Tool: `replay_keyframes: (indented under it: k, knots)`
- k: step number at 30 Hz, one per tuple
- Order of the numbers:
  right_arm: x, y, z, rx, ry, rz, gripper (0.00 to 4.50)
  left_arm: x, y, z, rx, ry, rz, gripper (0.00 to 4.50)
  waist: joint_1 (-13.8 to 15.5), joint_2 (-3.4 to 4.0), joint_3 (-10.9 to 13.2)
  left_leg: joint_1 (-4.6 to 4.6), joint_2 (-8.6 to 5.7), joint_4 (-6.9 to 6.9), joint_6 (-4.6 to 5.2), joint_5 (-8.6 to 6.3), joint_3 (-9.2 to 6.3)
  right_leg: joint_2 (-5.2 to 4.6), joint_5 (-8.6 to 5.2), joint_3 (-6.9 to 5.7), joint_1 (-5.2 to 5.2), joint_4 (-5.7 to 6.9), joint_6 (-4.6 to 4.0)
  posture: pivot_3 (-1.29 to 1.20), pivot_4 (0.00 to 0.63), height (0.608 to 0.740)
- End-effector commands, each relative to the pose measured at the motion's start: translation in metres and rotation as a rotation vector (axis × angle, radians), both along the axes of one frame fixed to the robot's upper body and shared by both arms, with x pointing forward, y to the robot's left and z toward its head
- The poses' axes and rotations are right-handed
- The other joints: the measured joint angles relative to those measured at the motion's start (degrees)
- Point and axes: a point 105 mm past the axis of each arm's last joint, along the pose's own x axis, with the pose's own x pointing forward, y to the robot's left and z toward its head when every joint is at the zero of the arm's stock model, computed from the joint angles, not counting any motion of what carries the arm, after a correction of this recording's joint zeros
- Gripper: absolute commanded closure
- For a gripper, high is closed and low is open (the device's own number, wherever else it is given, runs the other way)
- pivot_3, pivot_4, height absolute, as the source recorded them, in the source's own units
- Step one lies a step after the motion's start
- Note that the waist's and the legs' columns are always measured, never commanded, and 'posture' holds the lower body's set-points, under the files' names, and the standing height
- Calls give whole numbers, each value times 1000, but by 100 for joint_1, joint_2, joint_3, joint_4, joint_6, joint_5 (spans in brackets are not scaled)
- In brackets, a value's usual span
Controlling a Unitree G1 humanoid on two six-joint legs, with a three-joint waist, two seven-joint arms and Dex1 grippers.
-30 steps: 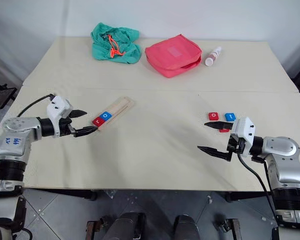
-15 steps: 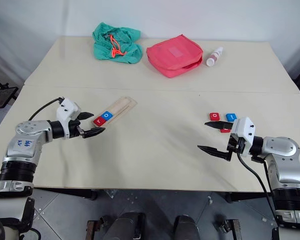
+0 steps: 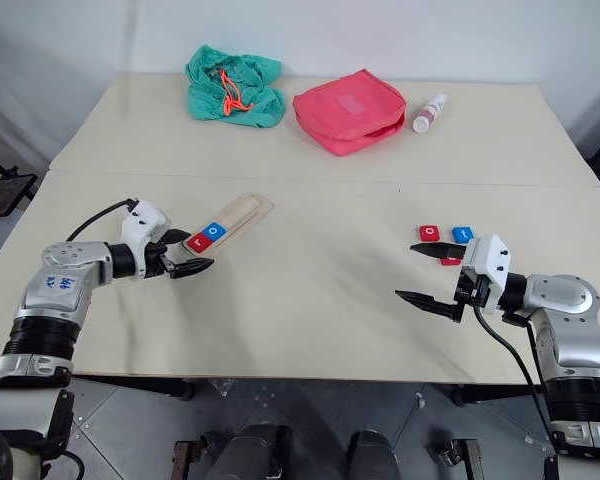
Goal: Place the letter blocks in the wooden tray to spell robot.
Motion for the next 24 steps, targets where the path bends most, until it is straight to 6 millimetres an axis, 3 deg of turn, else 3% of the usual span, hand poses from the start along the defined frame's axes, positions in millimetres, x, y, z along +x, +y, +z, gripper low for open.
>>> replay_keyframes:
  k: [1,5,16,24]
  knots:
    - [-2,1,10,-4,-53,6,25,0,7,-8,36,39,36,185,0,0,0,0,0,0,0,0,0,0,0,0,0,0,0,0,150,740]
    - [-1,1,10,-4,-56,5,0,0,10,-15,44,88,71,1062,-1,0,0,2,0,1,0,0,0,0,0,0,3,0,0,0,150,740]
    - [-1,-7,12,-19,-46,8,0,-17,-33,9,31,4,-232,1063,1,0,0,1,-2,2,0,0,-3,0,0,1,5,-1,0,0,150,740]
    - [-9,-20,12,-69,3,63,0,-41,-79,12,65,57,-501,1063,3,1,0,-3,0,1,0,0,0,1,0,2,3,-5,0,0,150,740]
